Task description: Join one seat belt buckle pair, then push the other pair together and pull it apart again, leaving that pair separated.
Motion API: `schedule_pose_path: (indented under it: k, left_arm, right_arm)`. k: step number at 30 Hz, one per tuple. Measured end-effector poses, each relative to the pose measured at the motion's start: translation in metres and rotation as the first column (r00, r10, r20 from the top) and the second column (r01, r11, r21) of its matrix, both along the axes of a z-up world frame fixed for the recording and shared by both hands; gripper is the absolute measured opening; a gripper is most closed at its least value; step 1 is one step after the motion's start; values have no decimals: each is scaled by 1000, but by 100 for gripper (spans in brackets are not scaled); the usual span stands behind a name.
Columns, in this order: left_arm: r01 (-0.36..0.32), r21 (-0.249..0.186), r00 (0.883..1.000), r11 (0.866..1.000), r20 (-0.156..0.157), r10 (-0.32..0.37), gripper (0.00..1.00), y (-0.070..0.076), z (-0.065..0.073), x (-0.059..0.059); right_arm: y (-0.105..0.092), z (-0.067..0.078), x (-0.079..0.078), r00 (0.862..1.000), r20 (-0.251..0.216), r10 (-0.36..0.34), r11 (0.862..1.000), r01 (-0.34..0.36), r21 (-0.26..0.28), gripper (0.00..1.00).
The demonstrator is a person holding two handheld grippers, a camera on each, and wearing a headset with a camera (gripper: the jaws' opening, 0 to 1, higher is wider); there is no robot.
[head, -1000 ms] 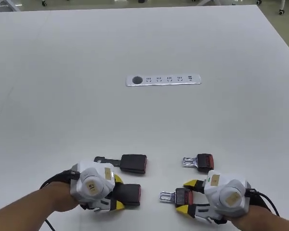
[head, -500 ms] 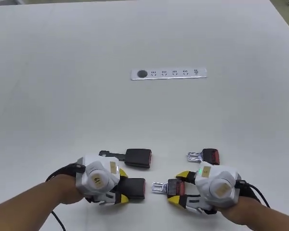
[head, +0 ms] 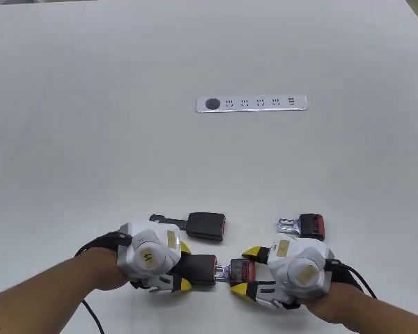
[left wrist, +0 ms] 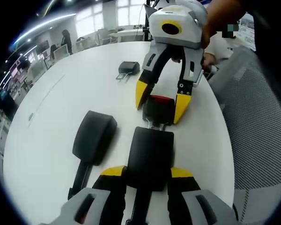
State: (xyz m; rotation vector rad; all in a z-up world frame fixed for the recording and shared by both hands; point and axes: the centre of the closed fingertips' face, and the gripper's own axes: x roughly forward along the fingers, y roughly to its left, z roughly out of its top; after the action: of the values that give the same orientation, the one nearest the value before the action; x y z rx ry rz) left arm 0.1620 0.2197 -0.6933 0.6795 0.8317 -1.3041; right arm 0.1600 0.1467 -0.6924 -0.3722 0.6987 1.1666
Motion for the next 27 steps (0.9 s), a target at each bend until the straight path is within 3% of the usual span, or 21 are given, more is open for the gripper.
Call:
schedule_pose_path:
  k: [10, 22, 27]
  left_arm:
    - [15, 15, 1000, 1000, 3, -15, 34, -1, 0, 0]
    - [115, 57, 993, 992, -6, -115, 33, 1, -1, 0]
    - [127, 61, 992, 990, -4, -127, 33, 2, -3, 0]
  right_arm:
    - [1, 0, 1, 1000, -4, -5, 1000, 5, 5, 36]
    - [13, 0, 2, 1000, -7, 17, 1000, -17, -6, 35]
    - [20, -1, 1, 1000, -15, 11, 1000, -11, 5, 35]
